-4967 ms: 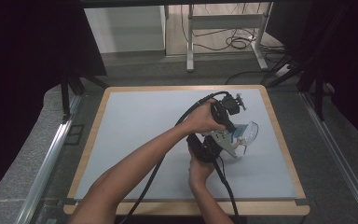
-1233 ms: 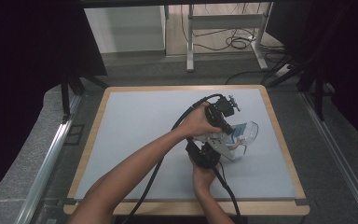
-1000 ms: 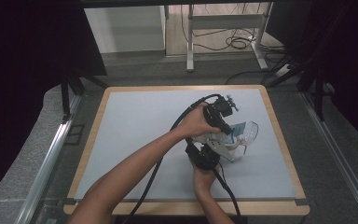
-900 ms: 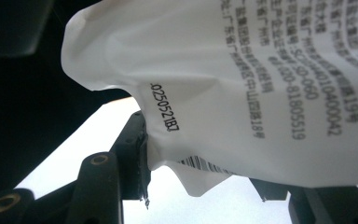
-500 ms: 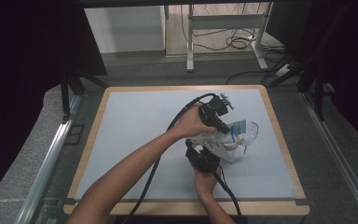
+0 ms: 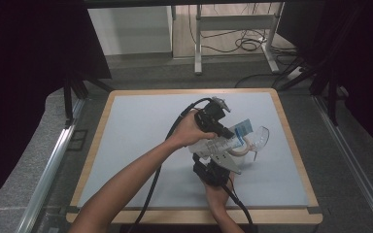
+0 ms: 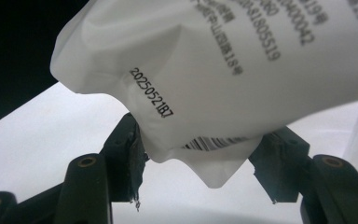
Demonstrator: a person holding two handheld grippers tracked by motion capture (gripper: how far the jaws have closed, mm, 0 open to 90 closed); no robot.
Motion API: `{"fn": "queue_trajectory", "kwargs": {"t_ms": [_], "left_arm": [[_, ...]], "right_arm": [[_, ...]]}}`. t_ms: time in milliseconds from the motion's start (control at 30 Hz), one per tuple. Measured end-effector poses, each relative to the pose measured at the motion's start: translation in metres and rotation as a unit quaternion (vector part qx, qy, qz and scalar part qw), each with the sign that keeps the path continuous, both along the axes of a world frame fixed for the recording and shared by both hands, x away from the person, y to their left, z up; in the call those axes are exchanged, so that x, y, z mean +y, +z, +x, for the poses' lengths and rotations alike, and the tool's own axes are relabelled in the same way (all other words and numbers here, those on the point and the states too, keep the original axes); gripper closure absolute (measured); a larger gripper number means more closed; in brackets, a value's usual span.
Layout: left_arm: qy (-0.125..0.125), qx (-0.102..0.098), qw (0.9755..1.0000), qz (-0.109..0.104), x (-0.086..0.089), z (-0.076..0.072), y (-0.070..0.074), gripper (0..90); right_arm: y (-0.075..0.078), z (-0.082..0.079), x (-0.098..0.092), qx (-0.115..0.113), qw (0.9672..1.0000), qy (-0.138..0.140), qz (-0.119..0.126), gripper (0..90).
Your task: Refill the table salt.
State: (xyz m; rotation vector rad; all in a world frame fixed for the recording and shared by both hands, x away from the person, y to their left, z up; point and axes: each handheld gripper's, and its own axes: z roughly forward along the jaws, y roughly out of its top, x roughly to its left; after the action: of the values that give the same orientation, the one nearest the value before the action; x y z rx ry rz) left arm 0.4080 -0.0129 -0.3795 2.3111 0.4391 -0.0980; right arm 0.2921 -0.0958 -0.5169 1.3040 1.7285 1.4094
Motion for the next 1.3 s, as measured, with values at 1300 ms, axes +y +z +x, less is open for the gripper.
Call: {"fn": "queue_trajectory", "kwargs": {"t_ms": [1300], "left_arm": [[0.043, 0.016, 0.9912, -0.124, 0.066, -0.019, -0.016, 89.6]], "right_arm": [[-0.010, -0.001, -0.016, 0.042, 0.9988, 0.007, -0.025, 45.1]]}}
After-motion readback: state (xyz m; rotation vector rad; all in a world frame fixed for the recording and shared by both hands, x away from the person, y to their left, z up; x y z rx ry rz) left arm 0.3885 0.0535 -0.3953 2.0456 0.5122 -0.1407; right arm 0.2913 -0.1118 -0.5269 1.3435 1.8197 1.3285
